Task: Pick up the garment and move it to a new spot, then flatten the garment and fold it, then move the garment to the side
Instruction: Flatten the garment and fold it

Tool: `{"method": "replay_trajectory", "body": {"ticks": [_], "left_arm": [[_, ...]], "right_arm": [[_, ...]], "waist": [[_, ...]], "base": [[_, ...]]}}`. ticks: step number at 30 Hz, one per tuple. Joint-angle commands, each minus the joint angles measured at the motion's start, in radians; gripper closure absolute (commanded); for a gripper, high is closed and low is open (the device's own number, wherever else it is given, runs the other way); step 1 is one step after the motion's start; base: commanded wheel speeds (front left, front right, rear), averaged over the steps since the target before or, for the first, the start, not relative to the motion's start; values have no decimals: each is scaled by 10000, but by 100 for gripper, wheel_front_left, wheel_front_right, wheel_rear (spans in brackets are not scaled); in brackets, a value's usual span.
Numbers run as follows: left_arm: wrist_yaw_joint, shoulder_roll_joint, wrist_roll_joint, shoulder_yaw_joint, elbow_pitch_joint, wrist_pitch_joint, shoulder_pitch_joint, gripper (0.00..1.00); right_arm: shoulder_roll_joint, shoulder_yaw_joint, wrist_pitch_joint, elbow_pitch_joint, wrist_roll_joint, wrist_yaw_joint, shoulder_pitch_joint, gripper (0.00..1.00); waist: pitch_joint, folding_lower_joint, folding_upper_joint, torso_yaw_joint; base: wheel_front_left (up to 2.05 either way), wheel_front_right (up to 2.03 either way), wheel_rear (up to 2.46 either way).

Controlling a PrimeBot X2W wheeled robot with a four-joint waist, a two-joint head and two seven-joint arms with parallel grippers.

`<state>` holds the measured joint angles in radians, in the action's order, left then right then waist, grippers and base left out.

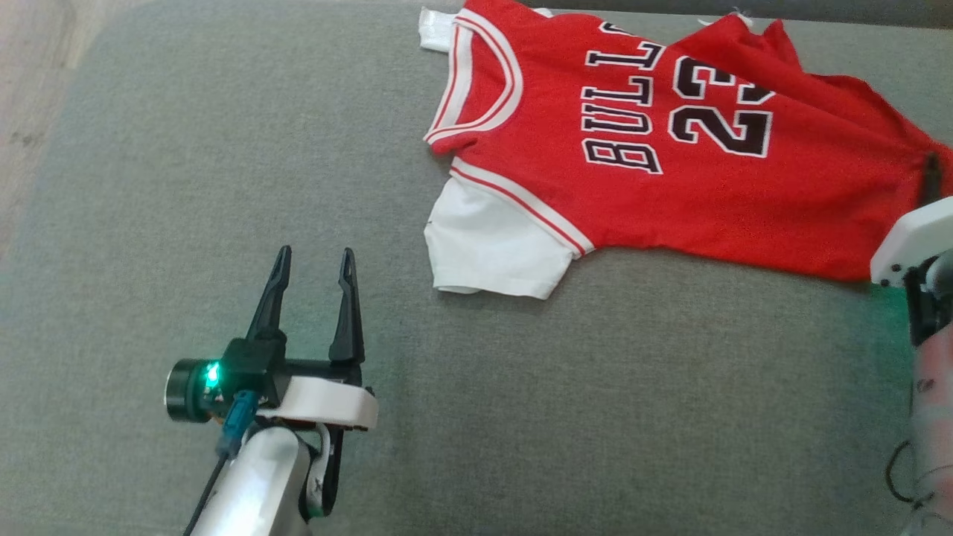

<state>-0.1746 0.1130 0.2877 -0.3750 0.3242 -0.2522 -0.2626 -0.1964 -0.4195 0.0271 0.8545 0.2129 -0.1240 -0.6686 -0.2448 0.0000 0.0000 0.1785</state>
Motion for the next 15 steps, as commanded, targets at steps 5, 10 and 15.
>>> {"method": "replay_trajectory", "body": {"ticks": [5, 10, 15], "left_arm": [[76, 110, -201, 526, -213, -95, -400, 0], [134, 173, -179, 712, -242, -95, -320, 0], [186, 182, -99, 946, -338, -95, -186, 0]], "right_arm": [[620, -192, 765, -724, 604, -67, -408, 0], [1271, 475, 1741, -1299, 232, -67, -54, 0], [1452, 2196, 2254, -2645, -1474, -67, 1082, 0]], "waist": [[176, 0, 0, -344], [458, 0, 0, -774], [690, 0, 0, -1254]], "base": [[0, 0, 0], [0, 0, 0], [0, 0, 0]]}}
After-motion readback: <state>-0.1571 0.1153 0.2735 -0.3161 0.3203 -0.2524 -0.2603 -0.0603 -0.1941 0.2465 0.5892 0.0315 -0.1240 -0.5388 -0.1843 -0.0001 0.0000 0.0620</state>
